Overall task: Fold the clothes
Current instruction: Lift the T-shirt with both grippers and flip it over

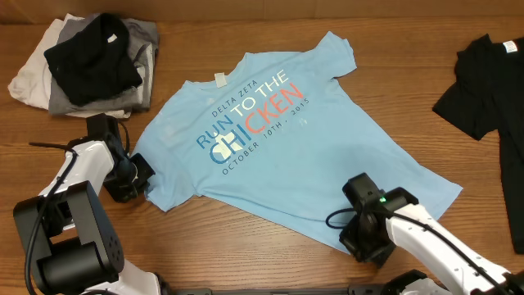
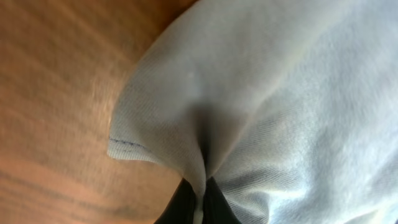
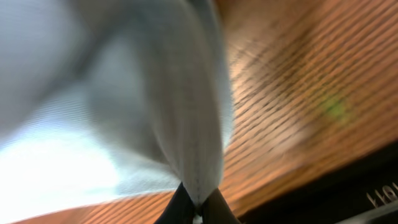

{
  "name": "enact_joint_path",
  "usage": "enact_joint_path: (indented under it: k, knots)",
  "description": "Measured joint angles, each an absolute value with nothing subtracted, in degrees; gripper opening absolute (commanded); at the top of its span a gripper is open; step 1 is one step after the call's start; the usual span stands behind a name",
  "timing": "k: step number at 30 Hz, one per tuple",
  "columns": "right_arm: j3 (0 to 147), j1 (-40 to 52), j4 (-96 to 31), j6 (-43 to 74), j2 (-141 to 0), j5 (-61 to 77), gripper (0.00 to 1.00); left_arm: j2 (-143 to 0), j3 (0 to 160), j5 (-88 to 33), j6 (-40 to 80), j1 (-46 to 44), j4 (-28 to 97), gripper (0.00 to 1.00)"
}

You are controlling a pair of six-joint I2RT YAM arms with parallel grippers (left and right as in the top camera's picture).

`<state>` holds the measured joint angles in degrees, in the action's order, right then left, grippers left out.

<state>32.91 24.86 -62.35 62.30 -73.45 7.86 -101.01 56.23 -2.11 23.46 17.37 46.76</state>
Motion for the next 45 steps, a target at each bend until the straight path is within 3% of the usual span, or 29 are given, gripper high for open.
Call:
enact_joint_path:
  k: [7,18,25,31,37,45]
  knots:
    - [50.65,24.86,-71.59,62.65,-69.87,4.97,0.04,-94.45,56.25,-1.89,23.46,17.37,53.34,0.04]
    - [88.75,24.86,-87.5,58.72,-67.11,-9.13,0.04,-63.26,64.12,-3.22,23.44,17.34,66.15,0.04]
    - [111.11,24.86,-92.62,53.41,-66.61,-11.75,0.04,-50.68,85.69,-4.08,22.35,17.34,79.4,0.04]
    - [129.8,24.84,-97.14,49.87,-66.48,-12.64,0.04,-49.84,113.99,-4.29,21.91,17.34,91.18,0.04]
    - [144.68,24.86,-97.01,46.94,-65.63,-13.15,0.04,-50.52,137.8,-5.45,21.91,17.34,93.43,0.04]
    - [148.83,24.86,-95.5,45.84,-65.76,-17.76,0.04,-52.75,143.11,-6.48,22.06,17.34,92.05,0.04]
